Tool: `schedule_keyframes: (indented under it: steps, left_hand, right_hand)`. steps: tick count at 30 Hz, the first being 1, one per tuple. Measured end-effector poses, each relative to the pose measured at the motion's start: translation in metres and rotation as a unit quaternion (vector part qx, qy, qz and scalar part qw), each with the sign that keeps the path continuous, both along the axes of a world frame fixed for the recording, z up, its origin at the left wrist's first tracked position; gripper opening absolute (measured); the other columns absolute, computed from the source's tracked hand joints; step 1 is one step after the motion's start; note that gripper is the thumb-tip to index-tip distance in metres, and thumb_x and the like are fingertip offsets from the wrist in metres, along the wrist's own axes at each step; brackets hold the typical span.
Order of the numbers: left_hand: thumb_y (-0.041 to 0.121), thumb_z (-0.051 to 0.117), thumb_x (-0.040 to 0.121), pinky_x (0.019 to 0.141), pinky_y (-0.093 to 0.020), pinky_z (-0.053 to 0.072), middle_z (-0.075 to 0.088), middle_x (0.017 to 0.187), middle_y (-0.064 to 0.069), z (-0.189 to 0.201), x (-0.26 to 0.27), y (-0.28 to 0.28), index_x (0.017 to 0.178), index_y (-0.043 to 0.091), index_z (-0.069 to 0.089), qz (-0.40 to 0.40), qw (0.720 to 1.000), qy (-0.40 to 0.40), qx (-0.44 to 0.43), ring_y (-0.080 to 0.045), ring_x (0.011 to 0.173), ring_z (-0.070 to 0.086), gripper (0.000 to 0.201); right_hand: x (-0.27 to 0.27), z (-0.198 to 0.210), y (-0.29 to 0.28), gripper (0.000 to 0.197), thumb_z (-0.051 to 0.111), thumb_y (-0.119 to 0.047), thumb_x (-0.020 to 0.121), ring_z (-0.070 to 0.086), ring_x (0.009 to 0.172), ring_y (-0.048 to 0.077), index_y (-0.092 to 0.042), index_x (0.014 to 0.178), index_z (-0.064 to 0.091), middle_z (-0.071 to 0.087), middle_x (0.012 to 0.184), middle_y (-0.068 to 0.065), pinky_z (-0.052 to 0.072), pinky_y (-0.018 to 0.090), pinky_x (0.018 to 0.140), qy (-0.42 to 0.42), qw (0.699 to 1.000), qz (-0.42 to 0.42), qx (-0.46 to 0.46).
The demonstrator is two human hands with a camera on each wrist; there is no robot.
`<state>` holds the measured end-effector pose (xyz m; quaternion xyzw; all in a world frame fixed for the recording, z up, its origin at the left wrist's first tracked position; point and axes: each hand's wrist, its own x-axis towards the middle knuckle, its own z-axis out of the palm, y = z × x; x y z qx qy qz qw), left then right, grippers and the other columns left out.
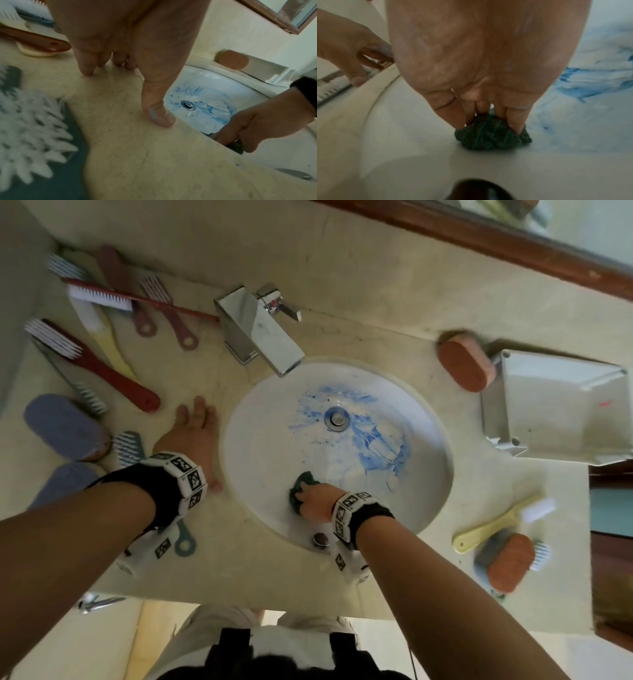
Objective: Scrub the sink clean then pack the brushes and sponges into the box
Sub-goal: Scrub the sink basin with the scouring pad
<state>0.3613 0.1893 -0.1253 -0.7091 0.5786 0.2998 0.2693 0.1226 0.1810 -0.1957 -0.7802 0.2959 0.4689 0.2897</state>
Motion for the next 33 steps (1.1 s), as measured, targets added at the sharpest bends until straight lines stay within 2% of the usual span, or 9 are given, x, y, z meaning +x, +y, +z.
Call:
schedule_keyframes:
  steps: [2,5,11,16,19,21,24,28,33]
  left_hand:
    - [0.046,0.088,0.060,0.119,-0.043,0.017,-0.025,0.158,-0.013,0.001,0.001,-0.001,0.151,0.007,-0.017,0.001,1.000,0.001,0.003,-0.037,0.147,-0.010,0.144]
    - [0.046,0.088,0.060,0.119,-0.044,0.018,-0.026,0.158,-0.009,0.002,0.005,0.001,0.152,0.011,-0.017,0.007,1.000,0.012,0.000,-0.034,0.148,-0.011,0.144]
    - [0.045,0.088,0.060,0.119,-0.043,0.016,-0.025,0.158,-0.008,0.001,0.007,0.002,0.153,0.013,-0.016,0.012,1.000,0.025,-0.015,-0.032,0.148,-0.012,0.143]
    - [0.046,0.088,0.060,0.119,-0.043,0.015,-0.026,0.158,-0.008,0.002,0.008,0.002,0.152,0.014,-0.018,0.012,0.999,0.030,-0.011,-0.032,0.148,-0.014,0.144]
    - [0.046,0.089,0.059,0.120,-0.043,0.014,-0.028,0.157,-0.007,0.003,0.008,0.002,0.152,0.015,-0.019,0.016,0.999,0.037,-0.008,-0.032,0.147,-0.014,0.145]
    - [0.046,0.088,0.059,0.121,-0.043,0.013,-0.029,0.157,-0.007,0.003,0.010,0.002,0.152,0.015,-0.019,0.019,0.999,0.040,-0.008,-0.032,0.147,-0.015,0.145]
    - [0.046,0.089,0.058,0.120,-0.043,0.013,-0.029,0.157,-0.006,0.002,0.011,0.001,0.152,0.016,-0.020,0.019,0.999,0.040,-0.009,-0.031,0.147,-0.015,0.146]
    - [0.047,0.089,0.057,0.120,-0.043,0.013,-0.029,0.157,-0.005,0.000,0.011,0.000,0.152,0.017,-0.019,0.020,0.999,0.041,-0.009,-0.031,0.147,-0.015,0.147]
    - [0.047,0.090,0.056,0.120,-0.043,0.013,-0.029,0.157,-0.006,0.000,0.011,0.000,0.152,0.016,-0.020,0.018,0.999,0.037,-0.008,-0.032,0.147,-0.015,0.149]
  right_hand:
    - [0.008,0.002,0.000,0.047,0.037,-0.022,0.101,0.030,0.140,0.034,-0.008,0.146,0.039,0.028,0.155,0.015,0.025,0.044,0.115,-0.013,0.999,-0.035,0.004]
    - [-0.009,0.008,-0.001,0.050,0.035,-0.019,0.102,0.023,0.144,0.033,-0.008,0.150,0.030,0.018,0.159,0.012,0.019,0.041,0.117,-0.008,0.999,-0.039,0.022]
    - [-0.059,0.012,-0.014,0.047,0.026,-0.018,0.105,0.035,0.137,0.034,-0.012,0.151,0.030,0.024,0.157,0.013,0.027,0.036,0.112,0.070,0.997,0.042,0.016]
    - [-0.030,0.016,-0.002,0.046,0.036,-0.019,0.101,0.029,0.141,0.034,-0.008,0.146,0.040,0.031,0.154,0.013,0.027,0.044,0.115,0.013,0.989,0.145,0.027]
    - [0.000,0.028,0.010,0.039,0.042,-0.012,0.101,0.027,0.141,0.035,-0.001,0.138,0.048,0.036,0.150,0.014,0.035,0.044,0.111,-0.022,0.993,0.088,0.073]
    - [-0.003,0.035,0.008,0.043,0.038,-0.012,0.102,0.026,0.142,0.034,-0.006,0.145,0.041,0.028,0.155,0.013,0.029,0.045,0.114,-0.011,0.997,0.028,0.065]
    - [-0.038,0.042,-0.001,0.047,0.028,-0.014,0.104,0.035,0.137,0.034,-0.012,0.151,0.030,0.025,0.157,0.012,0.027,0.040,0.112,0.045,0.996,0.053,0.052]
    - [-0.082,0.038,-0.017,0.046,0.023,-0.016,0.105,0.042,0.132,0.032,-0.012,0.150,0.032,0.029,0.154,0.011,0.028,0.036,0.109,0.107,0.993,0.036,0.026]
    - [-0.049,0.039,-0.004,0.046,0.028,-0.015,0.104,0.039,0.135,0.036,-0.007,0.149,0.033,0.029,0.154,0.016,0.028,0.038,0.111,0.079,0.996,0.016,0.046]
